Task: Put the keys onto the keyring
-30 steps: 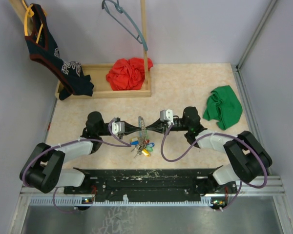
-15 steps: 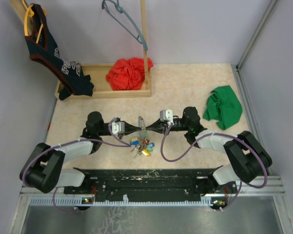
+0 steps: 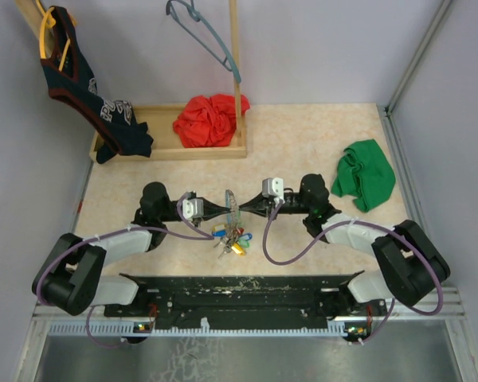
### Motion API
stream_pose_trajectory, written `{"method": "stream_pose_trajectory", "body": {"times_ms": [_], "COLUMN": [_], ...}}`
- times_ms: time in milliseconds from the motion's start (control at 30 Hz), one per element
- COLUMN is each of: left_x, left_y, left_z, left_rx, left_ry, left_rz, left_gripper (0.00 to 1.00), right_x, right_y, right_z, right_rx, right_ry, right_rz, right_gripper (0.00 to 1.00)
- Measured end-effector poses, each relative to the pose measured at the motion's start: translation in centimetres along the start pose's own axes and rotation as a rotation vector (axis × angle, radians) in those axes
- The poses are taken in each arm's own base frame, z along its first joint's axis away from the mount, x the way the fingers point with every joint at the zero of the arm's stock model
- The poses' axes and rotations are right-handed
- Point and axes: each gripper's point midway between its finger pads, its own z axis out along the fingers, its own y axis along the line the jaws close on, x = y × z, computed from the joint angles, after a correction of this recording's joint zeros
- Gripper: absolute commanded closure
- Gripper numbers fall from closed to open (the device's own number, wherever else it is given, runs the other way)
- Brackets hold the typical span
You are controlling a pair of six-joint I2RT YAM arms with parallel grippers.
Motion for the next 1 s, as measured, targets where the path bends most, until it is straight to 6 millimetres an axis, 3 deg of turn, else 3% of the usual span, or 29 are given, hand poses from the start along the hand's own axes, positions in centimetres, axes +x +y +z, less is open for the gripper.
{"method": "stream_pose_trajectory", "body": {"times_ms": [1000], "left_x": [0.0], "left_y": [-0.03], "left_z": [0.0], "left_rx": [0.001], "left_ry": [0.0], "left_rz": [0.0], "left_gripper": [1.0], "right_x": [0.34], "right_y": [0.39], "right_z": [0.38], "right_rx": [-0.019], "right_ry": [-0.008], "right_rz": [0.042], "right_gripper": [1.0]}}
